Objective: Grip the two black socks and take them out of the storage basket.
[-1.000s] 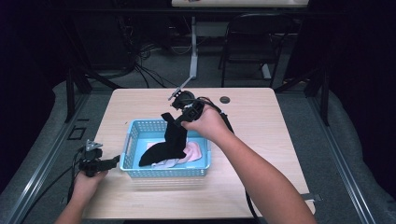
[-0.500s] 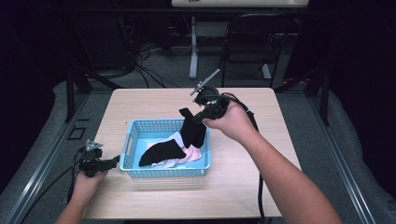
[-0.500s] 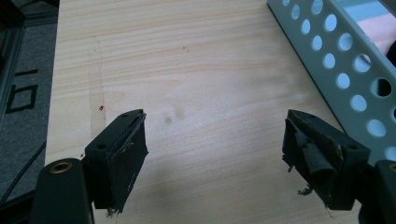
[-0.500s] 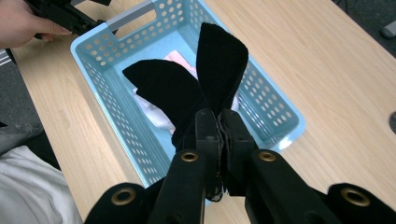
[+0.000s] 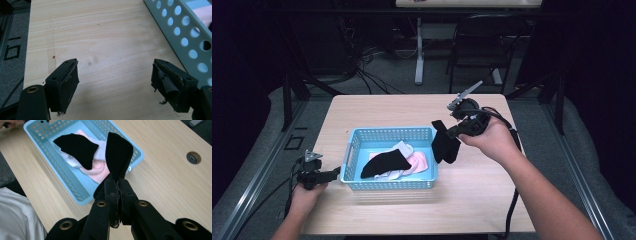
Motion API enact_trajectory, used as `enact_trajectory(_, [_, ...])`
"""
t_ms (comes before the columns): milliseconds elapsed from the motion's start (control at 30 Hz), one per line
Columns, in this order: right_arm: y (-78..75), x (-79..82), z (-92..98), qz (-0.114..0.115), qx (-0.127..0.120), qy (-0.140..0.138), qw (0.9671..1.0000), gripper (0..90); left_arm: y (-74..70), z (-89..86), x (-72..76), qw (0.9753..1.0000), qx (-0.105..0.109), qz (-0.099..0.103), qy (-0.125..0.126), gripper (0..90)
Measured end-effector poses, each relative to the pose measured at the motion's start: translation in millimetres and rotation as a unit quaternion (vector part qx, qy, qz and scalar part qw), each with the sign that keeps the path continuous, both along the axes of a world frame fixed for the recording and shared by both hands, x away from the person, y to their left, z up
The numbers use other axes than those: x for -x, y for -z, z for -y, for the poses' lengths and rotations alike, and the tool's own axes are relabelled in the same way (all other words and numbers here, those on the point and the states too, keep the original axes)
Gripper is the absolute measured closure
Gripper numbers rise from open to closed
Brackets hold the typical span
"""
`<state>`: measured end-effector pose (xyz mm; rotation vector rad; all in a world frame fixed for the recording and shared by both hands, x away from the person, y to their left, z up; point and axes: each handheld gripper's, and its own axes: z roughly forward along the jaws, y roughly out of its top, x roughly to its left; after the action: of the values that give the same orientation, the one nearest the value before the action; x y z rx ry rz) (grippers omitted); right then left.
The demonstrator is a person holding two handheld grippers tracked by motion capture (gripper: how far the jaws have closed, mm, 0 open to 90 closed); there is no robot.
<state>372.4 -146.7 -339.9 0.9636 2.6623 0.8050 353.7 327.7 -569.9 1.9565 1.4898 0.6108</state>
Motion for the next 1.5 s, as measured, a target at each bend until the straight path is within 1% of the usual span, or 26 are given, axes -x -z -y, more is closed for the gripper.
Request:
enact_trajectory(33, [2.8,3.2,8.1,-0.003,-0.001,0.006,1.0000,87.5,0.1,0.4,0.0,1.0000,0.000,0.000,-0.001,21.7])
enact_trajectory(167, [7.8,6.8,18.1,-0.008,-0.005,0.015,0.9998,87.5,0.3,0.3,0.0,1.0000,-0.001,-0.001,-0.001,21.7])
enact_trajectory(233, [15.0,8.8,24.3,-0.013,-0.005,0.020,0.9997,87.5,0.5,0.4,-0.2,1.0000,-0.002,-0.002,-0.001,21.8])
enact_trajectory(267, [15.0,8.8,24.3,-0.013,-0.005,0.020,0.9997,87.5,0.7,0.6,-0.3,1.0000,-0.002,-0.001,-0.002,21.8])
enact_trajectory(367, [29.3,11.6,26.7,-0.017,-0.009,0.024,0.9995,87.5,0.7,0.6,-0.2,1.0000,-0.003,-0.002,-0.001,21.8])
enact_trajectory(400, [29.3,11.6,26.7,-0.017,-0.009,0.024,0.9995,87.5,0.7,0.6,-0.2,1.0000,-0.003,-0.002,-0.001,21.8])
enact_trajectory(433, [38.9,13.0,26.2,-0.024,-0.008,0.022,0.9994,87.5,0.9,0.6,-0.2,1.0000,-0.003,-0.003,-0.001,21.8])
enact_trajectory(467, [38.9,13.0,26.2,-0.024,-0.008,0.022,0.9994,87.5,0.9,0.6,-0.2,1.0000,-0.003,-0.003,-0.001,21.7])
enact_trajectory(533, [47.7,13.9,25.1,-0.030,-0.007,0.021,0.9993,87.5,1.1,0.7,-0.2,1.0000,-0.003,-0.003,-0.001,21.8])
enact_trajectory(567, [57.4,13.8,24.1,-0.038,-0.003,0.020,0.9991,87.5,1.2,0.8,-0.2,1.0000,-0.003,-0.003,-0.001,21.7])
enact_trajectory(600, [57.4,13.8,24.1,-0.038,-0.003,0.020,0.9991,87.5,1.2,0.8,-0.2,1.0000,-0.003,-0.003,-0.001,21.7])
enact_trajectory(700, [70.5,11.8,24.7,-0.044,0.001,0.024,0.9987,87.5,0.9,0.8,0.1,1.0000,-0.003,-0.003,-0.001,21.7])
enact_trajectory(900, [101.3,2.0,34.8,-0.054,0.011,0.052,0.9971,87.3,1.0,0.4,-0.1,1.0000,-0.002,-0.004,-0.001,21.7])
enact_trajectory(933, [106.3,-0.4,37.7,-0.056,0.009,0.061,0.9965,87.4,1.1,0.5,-0.1,1.0000,-0.003,-0.004,-0.001,21.7])
enact_trajectory(967, [109.7,-2.9,41.3,-0.055,0.017,0.069,0.9960,87.3,1.1,0.6,0.0,1.0000,-0.003,-0.003,-0.001,21.8])
enact_trajectory(1000, [113.6,-6.1,46.3,-0.056,0.016,0.080,0.9951,87.3,1.1,0.6,0.0,1.0000,-0.003,-0.004,-0.001,21.7])
enact_trajectory(1033, [115.3,-8.4,50.2,-0.055,0.023,0.082,0.9948,87.3,1.2,0.5,-0.1,1.0000,-0.003,-0.003,-0.001,21.8])
enact_trajectory(1133, [123.2,-16.5,64.7,-0.060,0.024,0.109,0.9919,87.1,1.3,0.5,-0.2,1.0000,-0.003,-0.004,0.000,21.7])
enact_trajectory(1167, [126.6,-19.5,70.2,-0.059,0.031,0.121,0.9905,87.1,1.3,0.6,-0.2,1.0000,-0.004,-0.004,-0.001,21.7])
enact_trajectory(1233, [131.8,-23.5,78.5,-0.066,0.013,0.137,0.9883,87.0,1.4,0.8,-0.1,1.0000,-0.004,-0.004,-0.001,21.8])
enact_trajectory(1300, [139.8,-28.2,90.7,-0.076,0.018,0.162,0.9836,86.2,1.6,0.9,-0.2,1.0000,-0.004,-0.004,0.000,21.7])
enact_trajectory(1367, [142.2,-30.0,94.4,-0.080,0.022,0.163,0.9831,85.3,1.6,0.9,-0.2,1.0000,-0.004,-0.005,0.000,21.8])
enact_trajectory(1400, [144.6,-30.9,96.5,-0.079,0.021,0.172,0.9816,83.8,1.8,1.0,-0.2,1.0000,-0.005,-0.004,-0.001,21.8])
enact_trajectory(1433, [144.8,-32.6,100.5,-0.075,0.020,0.175,0.9815,80.3,1.9,1.2,-0.2,1.0000,-0.004,-0.005,0.000,21.7])
enact_trajectory(1467, [144.8,-32.6,100.5,-0.075,0.020,0.175,0.9815,80.3,1.9,1.2,-0.2,1.0000,-0.004,-0.005,0.000,21.8])
enact_trajectory(1500, [143.8,-32.7,101.4,-0.075,0.016,0.181,0.9805,78.0,1.9,1.2,-0.2,1.0000,-0.004,-0.005,-0.001,21.8])
